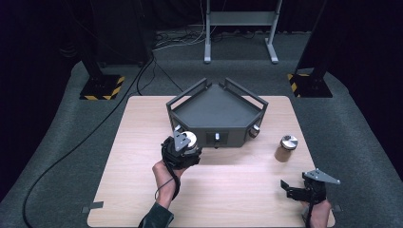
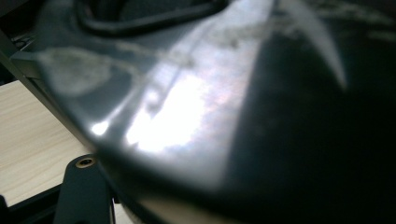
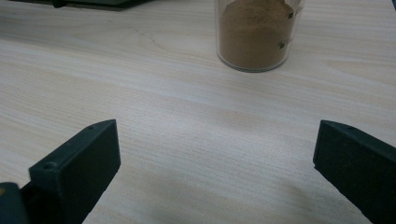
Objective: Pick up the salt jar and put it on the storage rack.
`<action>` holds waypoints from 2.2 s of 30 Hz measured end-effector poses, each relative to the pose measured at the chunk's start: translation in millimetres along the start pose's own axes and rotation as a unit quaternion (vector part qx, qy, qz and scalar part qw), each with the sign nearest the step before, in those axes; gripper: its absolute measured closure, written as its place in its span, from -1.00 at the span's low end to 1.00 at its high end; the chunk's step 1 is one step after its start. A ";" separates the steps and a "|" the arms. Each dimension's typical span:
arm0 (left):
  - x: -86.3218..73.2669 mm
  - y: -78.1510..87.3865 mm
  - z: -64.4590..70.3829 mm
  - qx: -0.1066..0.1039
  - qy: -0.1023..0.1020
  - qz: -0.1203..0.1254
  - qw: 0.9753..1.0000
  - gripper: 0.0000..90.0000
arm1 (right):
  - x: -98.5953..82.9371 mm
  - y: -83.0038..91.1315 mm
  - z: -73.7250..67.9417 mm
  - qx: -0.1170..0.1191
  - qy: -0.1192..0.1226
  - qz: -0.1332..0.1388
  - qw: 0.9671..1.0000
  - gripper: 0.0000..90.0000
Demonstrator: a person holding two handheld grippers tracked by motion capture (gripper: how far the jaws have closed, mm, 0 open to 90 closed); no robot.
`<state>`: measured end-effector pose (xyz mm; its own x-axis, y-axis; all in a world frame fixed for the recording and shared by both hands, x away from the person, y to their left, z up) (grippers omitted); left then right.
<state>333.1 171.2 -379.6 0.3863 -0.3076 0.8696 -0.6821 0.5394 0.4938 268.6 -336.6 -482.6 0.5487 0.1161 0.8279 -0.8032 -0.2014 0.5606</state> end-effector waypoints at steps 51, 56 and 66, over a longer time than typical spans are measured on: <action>40.2 -18.4 -25.3 0.014 0.023 0.005 1.000 -0.30 | 0.7 -0.4 -0.5 0.000 0.003 -0.003 1.000 -1.00; 45.6 -18.5 -27.2 0.016 0.021 0.003 1.000 -0.30 | 0.9 -0.5 -0.7 0.000 0.003 -0.003 1.000 -1.00; 50.8 -23.5 -31.2 0.022 0.025 0.012 0.999 -0.30 | 1.0 -0.6 -1.2 -0.001 0.005 -0.004 1.000 -1.00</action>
<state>388.1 167.4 -347.0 0.3995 -0.2557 0.8804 -0.7177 0.5102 0.4739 269.3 -335.2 -482.0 0.5521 0.1273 0.8240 -0.7996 -0.1993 0.5665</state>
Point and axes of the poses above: each handheld gripper's, and its own axes: y roughly backward along the jaws, x roughly out of its top, z roughly to its right, the point moved 6 cm from there along -y, roughly forward along the jaws, and after that the axes turned 7 degrees about -x, right-handed, at the moved point
